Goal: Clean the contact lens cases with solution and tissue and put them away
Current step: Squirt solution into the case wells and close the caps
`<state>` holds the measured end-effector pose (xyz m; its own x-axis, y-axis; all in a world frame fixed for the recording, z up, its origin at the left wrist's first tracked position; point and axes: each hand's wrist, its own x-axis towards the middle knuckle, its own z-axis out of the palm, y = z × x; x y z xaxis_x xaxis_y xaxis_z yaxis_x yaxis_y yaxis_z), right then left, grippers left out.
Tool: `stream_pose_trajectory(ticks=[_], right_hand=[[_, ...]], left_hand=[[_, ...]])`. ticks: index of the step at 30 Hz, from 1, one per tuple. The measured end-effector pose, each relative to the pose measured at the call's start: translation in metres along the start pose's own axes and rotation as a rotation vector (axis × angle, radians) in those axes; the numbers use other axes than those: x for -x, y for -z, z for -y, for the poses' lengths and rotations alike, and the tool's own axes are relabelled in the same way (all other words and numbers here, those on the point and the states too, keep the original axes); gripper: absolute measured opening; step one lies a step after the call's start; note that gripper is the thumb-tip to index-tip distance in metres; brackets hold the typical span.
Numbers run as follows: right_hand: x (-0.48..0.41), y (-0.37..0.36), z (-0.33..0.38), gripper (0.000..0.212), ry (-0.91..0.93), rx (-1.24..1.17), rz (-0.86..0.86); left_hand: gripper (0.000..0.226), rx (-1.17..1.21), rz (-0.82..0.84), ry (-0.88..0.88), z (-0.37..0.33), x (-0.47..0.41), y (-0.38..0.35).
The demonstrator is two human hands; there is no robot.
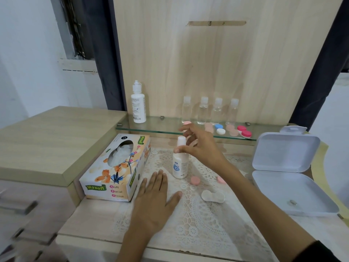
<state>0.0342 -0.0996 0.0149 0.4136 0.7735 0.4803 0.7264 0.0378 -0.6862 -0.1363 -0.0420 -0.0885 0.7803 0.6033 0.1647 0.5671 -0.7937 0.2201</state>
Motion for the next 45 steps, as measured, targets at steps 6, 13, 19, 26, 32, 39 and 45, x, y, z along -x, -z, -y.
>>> stream_pose_trajectory(ticks=[6, 13, 19, 26, 32, 39, 45], right_hand=[[0.022, 0.023, -0.022, 0.027, -0.090, 0.043, -0.036], [0.048, 0.017, -0.045, 0.038, -0.174, 0.386, 0.354], [0.052, 0.010, -0.047, 0.022, -0.118, 0.433, 0.337], [0.059, 0.029, -0.045, 0.030, -0.135, 0.359, 0.345], [0.090, 0.059, -0.042, 0.028, -0.208, 0.168, 0.194], [0.122, 0.051, -0.050, 0.032, -0.267, 0.128, 0.191], [0.127, 0.047, -0.056, 0.022, -0.262, 0.042, 0.115]], left_hand=[[0.122, 0.017, 0.004, 0.007, 0.000, 0.001, 0.001], [0.118, 0.125, -0.048, 0.001, -0.003, 0.001, 0.006], [0.049, 0.354, -0.441, -0.093, -0.002, 0.010, 0.014], [0.043, 0.295, -0.322, -0.154, -0.009, 0.009, 0.019], [0.033, 0.224, -0.148, -0.205, -0.028, 0.000, 0.031], [0.045, 0.155, -0.111, -0.319, -0.060, -0.028, 0.018], [0.037, 0.130, -0.078, -0.288, -0.067, -0.042, 0.007]])
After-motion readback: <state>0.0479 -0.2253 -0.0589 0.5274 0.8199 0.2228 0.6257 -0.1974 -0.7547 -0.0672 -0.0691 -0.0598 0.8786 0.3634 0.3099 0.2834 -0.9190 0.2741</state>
